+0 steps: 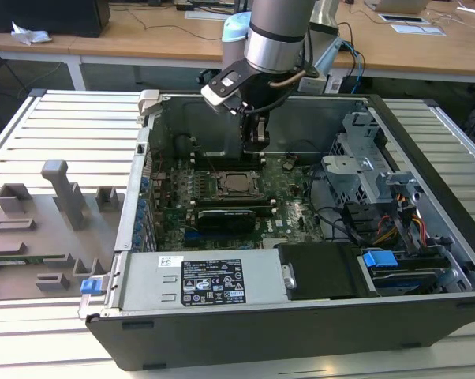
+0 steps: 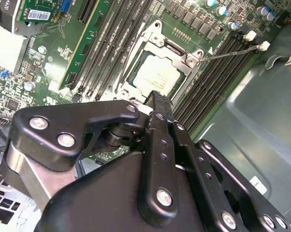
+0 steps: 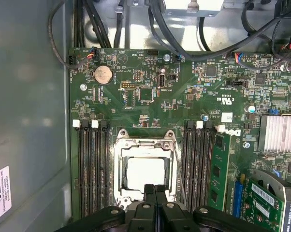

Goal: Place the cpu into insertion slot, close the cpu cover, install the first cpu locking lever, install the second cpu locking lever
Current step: 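Close the cpu cover, then install the first cpu locking lever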

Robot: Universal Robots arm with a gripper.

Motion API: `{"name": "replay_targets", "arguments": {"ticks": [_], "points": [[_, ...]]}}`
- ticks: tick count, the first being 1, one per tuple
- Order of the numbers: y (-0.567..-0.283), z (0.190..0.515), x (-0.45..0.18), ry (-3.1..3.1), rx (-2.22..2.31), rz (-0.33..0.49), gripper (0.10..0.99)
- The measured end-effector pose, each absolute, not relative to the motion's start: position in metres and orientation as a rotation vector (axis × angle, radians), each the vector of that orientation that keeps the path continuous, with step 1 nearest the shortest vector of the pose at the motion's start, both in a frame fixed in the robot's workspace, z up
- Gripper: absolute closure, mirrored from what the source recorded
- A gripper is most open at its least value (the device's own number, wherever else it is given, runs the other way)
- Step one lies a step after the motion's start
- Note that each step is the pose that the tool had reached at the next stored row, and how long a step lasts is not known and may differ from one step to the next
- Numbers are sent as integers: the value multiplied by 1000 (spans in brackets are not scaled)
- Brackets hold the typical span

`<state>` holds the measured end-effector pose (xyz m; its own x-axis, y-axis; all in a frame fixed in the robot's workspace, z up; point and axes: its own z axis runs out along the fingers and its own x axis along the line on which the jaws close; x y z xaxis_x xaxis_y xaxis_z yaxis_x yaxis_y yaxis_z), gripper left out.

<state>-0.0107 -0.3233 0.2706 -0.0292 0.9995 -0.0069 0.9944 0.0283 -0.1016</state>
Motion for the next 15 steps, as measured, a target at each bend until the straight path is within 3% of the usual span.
{"name": "replay_targets", "arguments": {"ticks": [15], "points": [[-323, 271, -11, -2480, -1833, 133, 980]]}}
